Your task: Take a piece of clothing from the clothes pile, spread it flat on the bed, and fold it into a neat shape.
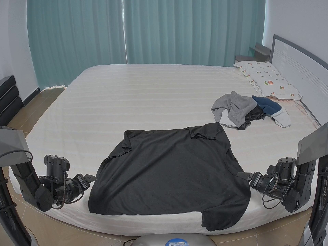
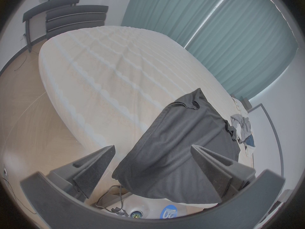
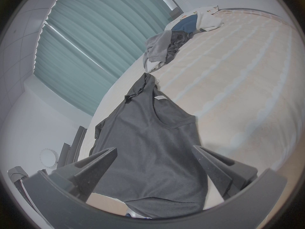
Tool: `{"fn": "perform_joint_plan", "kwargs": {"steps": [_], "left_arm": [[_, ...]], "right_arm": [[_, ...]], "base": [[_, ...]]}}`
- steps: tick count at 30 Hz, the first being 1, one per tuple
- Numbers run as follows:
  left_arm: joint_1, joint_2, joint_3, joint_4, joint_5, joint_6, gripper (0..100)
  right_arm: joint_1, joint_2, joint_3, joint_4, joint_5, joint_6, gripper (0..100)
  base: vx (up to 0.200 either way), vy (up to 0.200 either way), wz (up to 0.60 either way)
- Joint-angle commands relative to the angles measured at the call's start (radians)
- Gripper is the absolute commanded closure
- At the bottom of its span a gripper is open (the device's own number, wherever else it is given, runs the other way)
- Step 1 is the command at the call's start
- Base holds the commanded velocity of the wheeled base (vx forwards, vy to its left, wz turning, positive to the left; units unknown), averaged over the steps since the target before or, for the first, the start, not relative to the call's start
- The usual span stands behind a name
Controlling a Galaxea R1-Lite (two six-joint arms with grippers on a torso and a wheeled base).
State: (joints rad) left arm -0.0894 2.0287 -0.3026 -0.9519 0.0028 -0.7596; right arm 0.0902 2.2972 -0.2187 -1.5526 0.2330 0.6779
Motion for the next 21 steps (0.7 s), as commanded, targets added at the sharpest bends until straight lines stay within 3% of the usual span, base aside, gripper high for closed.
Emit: {"fn": "perform_joint_plan", "kwargs": {"steps": [1,9,21], "left_arm": [[-0.003,0.004,-0.007,-0.001,-0.001,-0.006,0],[-0.02,0.001,-0.05,0.001,0.002,-0.073,0],[-0.041,-0.007,-0.156,0.012,0.005,-0.076,0]], "right_arm": [[-0.003,-0.015,-0.014,-0.012,-0.001,0.0,0],[0.0,-0.024,-0.018,-0.011,-0.001,0.009,0],[0.008,0.004,-0.028,-0.011,0.014,0.104,0]], "base": [[0.2,0.0,0.0],[0.2,0.0,0.0],[0.0,0.0,0.0]]}}
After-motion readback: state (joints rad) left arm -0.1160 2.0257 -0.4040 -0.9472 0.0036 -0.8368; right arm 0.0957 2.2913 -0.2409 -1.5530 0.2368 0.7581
